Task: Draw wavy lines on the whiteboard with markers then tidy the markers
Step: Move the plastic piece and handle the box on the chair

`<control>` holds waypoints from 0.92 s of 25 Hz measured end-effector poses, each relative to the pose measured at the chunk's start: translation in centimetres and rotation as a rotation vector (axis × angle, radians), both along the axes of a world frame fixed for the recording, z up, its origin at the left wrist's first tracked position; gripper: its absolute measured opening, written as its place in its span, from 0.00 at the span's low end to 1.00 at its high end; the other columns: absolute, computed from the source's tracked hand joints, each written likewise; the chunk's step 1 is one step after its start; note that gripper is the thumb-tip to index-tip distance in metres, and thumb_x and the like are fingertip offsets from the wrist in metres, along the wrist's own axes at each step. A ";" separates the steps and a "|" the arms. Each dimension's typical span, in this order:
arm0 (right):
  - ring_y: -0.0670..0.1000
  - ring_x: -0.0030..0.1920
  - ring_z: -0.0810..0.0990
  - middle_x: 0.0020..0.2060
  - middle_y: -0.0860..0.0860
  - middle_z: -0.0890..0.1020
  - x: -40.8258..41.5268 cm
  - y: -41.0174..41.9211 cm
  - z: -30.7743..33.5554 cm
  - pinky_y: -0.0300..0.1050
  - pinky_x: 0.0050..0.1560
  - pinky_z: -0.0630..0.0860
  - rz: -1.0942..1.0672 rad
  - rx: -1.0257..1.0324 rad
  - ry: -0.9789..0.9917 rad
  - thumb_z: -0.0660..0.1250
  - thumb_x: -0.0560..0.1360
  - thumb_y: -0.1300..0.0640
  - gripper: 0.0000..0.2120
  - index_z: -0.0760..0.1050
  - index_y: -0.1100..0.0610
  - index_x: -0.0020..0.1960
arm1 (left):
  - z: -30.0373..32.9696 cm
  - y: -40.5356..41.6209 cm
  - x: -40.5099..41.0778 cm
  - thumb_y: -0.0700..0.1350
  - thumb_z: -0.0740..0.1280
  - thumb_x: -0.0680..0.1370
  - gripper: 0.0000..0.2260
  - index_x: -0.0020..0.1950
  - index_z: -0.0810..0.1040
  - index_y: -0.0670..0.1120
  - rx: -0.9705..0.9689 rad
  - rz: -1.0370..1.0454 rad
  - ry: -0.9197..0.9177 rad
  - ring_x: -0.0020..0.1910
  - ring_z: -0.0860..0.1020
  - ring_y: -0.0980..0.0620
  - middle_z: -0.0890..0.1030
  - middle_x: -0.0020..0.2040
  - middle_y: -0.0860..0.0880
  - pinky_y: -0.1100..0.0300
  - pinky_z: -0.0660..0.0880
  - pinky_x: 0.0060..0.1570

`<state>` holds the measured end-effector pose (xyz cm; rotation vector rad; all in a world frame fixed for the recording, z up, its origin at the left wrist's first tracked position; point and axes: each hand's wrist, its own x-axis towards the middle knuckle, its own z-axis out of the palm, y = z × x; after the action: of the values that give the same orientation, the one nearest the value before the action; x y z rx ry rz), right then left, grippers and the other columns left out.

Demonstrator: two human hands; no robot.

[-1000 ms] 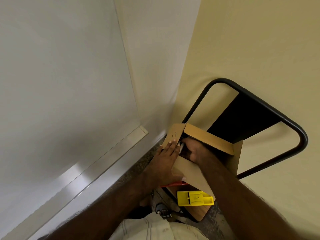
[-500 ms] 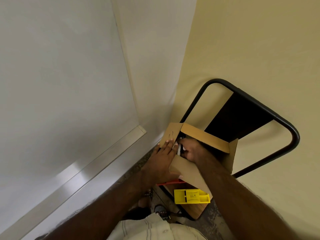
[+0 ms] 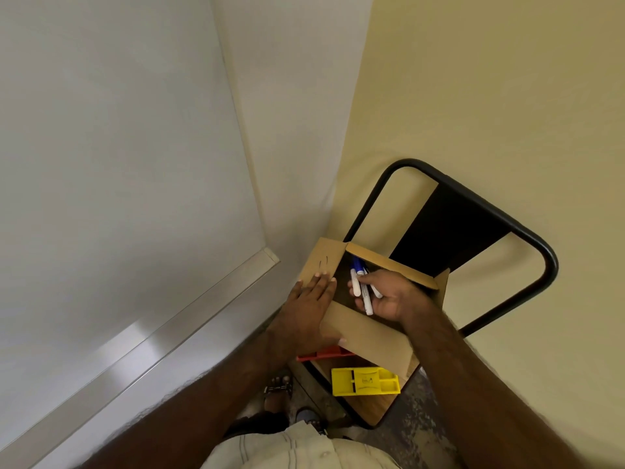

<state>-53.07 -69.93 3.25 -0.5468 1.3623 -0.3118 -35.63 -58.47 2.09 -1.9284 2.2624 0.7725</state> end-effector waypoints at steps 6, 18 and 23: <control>0.52 0.41 0.83 0.44 0.57 0.86 -3.9 2.8 4.7 0.48 0.38 0.80 0.149 0.032 -0.053 0.63 0.85 0.61 0.11 0.78 0.64 0.64 | 3.2 1.1 -0.9 0.60 0.60 0.85 0.33 0.85 0.52 0.49 -0.119 0.297 0.335 0.84 0.53 0.49 0.55 0.85 0.49 0.51 0.54 0.80; 0.53 0.42 0.85 0.49 0.59 0.86 -1.8 10.4 10.2 0.45 0.36 0.81 0.631 -0.031 -0.220 0.66 0.83 0.62 0.12 0.79 0.63 0.65 | 7.2 6.3 -1.5 0.70 0.66 0.73 0.26 0.58 0.80 0.52 -0.104 0.760 0.771 0.44 0.82 0.57 0.83 0.48 0.53 0.63 0.80 0.42; 0.51 0.40 0.83 0.49 0.58 0.87 2.7 13.2 9.1 0.44 0.35 0.80 0.871 -0.058 -0.210 0.65 0.84 0.60 0.11 0.80 0.60 0.64 | 6.4 12.6 1.1 0.63 0.70 0.78 0.17 0.46 0.81 0.49 -0.234 1.004 0.777 0.30 0.77 0.61 0.82 0.35 0.52 0.64 0.76 0.37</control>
<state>-50.40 -56.77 12.36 -1.0621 0.8116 0.2980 -34.54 -45.88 8.50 -3.3659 1.4858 1.6159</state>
